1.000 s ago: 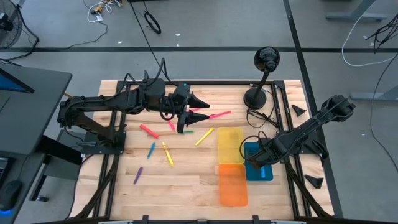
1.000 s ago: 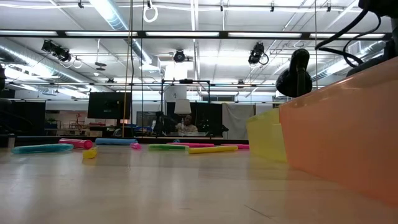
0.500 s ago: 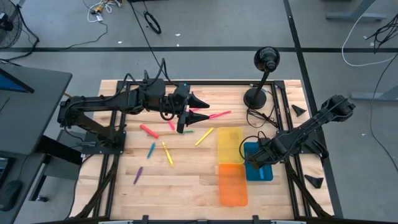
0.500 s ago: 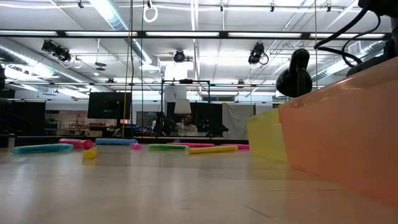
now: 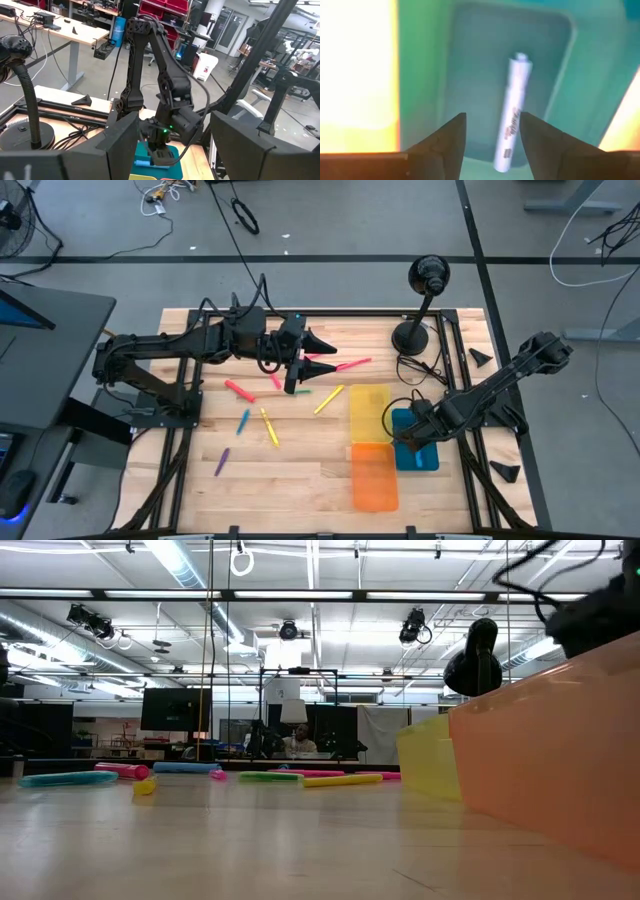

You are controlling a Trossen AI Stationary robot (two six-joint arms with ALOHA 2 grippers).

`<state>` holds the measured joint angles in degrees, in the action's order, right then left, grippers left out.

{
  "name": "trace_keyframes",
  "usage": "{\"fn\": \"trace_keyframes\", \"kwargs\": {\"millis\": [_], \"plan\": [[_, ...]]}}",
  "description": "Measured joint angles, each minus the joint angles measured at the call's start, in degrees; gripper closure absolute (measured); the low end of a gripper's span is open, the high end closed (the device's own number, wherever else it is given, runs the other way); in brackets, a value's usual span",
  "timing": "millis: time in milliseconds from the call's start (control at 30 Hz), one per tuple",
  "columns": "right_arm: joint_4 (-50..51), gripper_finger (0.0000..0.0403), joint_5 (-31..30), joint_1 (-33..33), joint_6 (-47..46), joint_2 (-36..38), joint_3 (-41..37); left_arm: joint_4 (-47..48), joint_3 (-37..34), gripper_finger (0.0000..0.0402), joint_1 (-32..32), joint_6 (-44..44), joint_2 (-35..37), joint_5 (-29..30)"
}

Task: Pick & Place Markers
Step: Put the left blue highlighter into the blue bin

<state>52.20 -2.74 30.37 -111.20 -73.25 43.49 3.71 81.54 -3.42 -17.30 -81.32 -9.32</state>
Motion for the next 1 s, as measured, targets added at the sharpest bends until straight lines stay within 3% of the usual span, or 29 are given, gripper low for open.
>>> {"fn": "trace_keyframes", "kwargs": {"millis": [300,567,800,1000], "plan": [[5.10,0.0218,-14.24,0.00,18.69,0.23,9.55,0.78,-0.02,0.0152,0.00,-0.02,0.00,0.00],[-0.80,0.0218,-27.60,-0.80,44.34,0.26,15.56,0.76,-0.02,0.0152,0.02,-1.51,0.00,0.00],[-19.41,0.0218,-27.73,-5.04,73.81,0.99,18.32,0.78,-0.02,0.0152,0.17,-1.10,0.00,0.00],[-36.93,0.0218,-22.01,-8.40,92.03,1.96,18.51,0.81,-0.02,0.0152,0.44,-1.05,0.00,0.00]]}}
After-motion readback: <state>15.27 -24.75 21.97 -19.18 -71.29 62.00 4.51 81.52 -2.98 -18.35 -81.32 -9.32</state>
